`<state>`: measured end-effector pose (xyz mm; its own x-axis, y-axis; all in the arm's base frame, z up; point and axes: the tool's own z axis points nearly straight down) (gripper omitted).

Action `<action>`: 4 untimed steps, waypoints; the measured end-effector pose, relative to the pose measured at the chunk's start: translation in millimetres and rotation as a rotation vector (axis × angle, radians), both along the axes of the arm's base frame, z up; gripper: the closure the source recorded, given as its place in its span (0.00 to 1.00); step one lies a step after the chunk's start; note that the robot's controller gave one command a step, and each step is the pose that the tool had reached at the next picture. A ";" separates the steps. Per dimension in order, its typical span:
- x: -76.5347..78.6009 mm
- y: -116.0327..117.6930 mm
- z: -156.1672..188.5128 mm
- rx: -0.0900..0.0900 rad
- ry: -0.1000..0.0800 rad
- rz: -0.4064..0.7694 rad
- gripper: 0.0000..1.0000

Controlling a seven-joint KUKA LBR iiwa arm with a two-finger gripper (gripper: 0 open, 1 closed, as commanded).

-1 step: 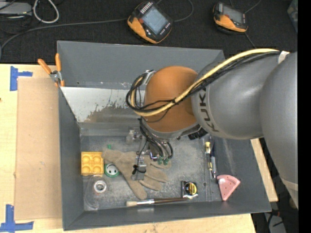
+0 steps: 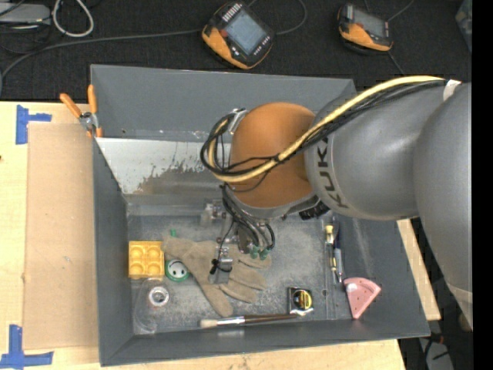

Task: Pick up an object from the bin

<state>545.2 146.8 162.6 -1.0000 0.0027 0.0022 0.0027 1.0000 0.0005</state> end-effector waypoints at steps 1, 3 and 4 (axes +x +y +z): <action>2.2 -13.9 -62.1 0.000 0.005 -0.078 0.00; 14.8 24.2 -91.2 0.003 -0.005 -0.036 1.00; 13.9 19.0 -42.9 0.003 -0.008 -0.003 1.00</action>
Offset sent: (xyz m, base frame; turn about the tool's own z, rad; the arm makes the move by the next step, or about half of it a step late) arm 0.0151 0.0246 -0.0902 0.0333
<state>559.2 165.7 119.7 -1.0000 0.0061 -0.0057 0.0061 1.0000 0.0036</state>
